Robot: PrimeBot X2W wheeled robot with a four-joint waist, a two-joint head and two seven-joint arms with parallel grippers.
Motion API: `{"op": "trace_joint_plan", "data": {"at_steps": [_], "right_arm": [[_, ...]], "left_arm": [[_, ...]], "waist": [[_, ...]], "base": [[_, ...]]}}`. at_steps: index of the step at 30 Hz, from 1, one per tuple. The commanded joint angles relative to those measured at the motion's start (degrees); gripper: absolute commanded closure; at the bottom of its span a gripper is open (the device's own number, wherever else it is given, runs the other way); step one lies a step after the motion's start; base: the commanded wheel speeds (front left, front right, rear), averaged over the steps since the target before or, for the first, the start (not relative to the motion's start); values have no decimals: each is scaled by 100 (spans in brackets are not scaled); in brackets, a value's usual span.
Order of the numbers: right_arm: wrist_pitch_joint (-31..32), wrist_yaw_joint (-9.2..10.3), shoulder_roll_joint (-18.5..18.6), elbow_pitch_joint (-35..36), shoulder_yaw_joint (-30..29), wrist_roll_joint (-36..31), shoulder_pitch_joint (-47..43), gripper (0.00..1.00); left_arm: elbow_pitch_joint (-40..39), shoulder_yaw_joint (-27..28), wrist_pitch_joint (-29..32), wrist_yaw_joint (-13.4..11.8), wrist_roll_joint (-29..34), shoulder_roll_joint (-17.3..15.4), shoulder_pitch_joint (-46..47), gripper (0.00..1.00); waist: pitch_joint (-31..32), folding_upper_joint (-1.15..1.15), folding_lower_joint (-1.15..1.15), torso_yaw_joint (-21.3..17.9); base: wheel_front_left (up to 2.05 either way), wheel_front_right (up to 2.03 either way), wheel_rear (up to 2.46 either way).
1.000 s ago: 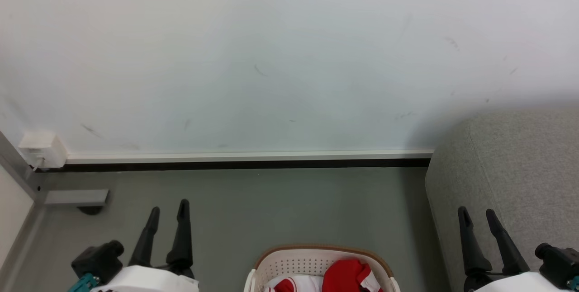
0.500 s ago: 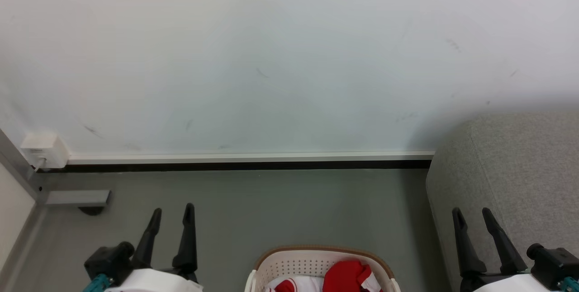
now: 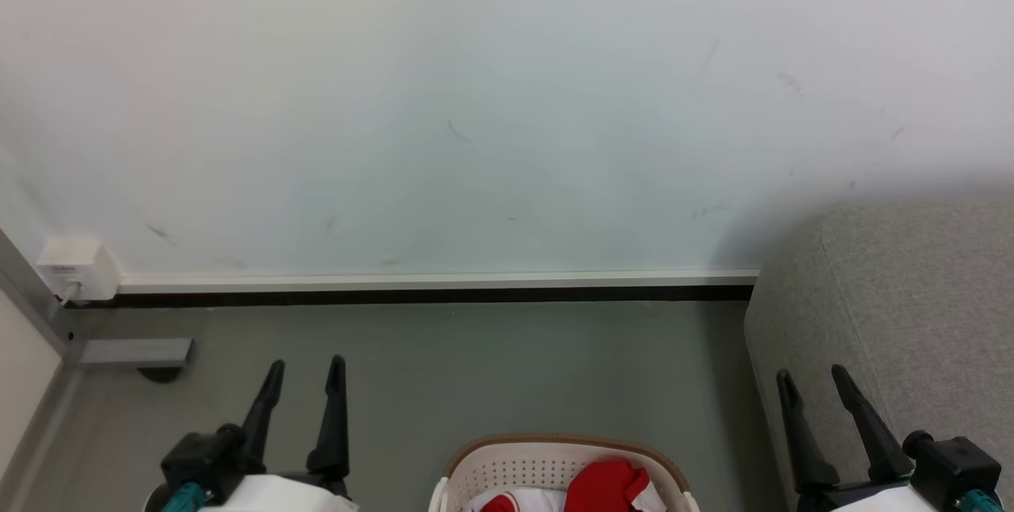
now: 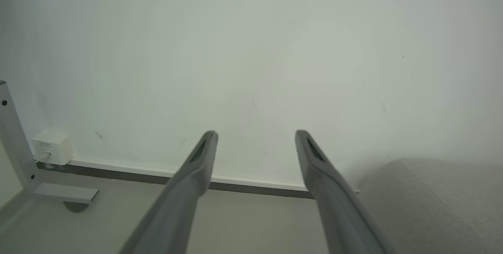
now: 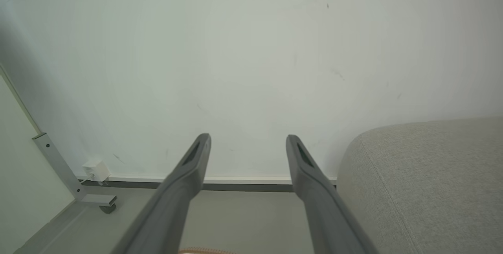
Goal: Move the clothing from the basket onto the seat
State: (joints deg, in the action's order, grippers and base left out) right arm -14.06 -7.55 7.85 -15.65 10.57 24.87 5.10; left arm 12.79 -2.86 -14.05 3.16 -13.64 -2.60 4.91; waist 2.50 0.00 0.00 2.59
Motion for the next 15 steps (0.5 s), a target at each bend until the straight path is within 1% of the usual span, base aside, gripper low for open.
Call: {"op": "trace_joint_plan", "data": {"at_steps": [1, 9, 15], "right_arm": [[-33, 11, 51, -12, 12, -74, 70, 0], [-126, 12, 73, -10, 84, -341, 50, 0], [-109, 12, 53, -3, 80, -271, 42, 0]], "left_arm": [[-15, 6, -34, 10, 165, -48, 22, 0], [19, -15, -126, 29, 475, -49, 25, 0], [46, -7, -113, 38, 480, -48, 10, 0]], "waist": [[2, 0, 0, -3], [6, 0, 0, -3], [-2, 0, 0, -20]], "base": [[0, 0, 0], [0, 0, 0], [0, 0, 0]]}}
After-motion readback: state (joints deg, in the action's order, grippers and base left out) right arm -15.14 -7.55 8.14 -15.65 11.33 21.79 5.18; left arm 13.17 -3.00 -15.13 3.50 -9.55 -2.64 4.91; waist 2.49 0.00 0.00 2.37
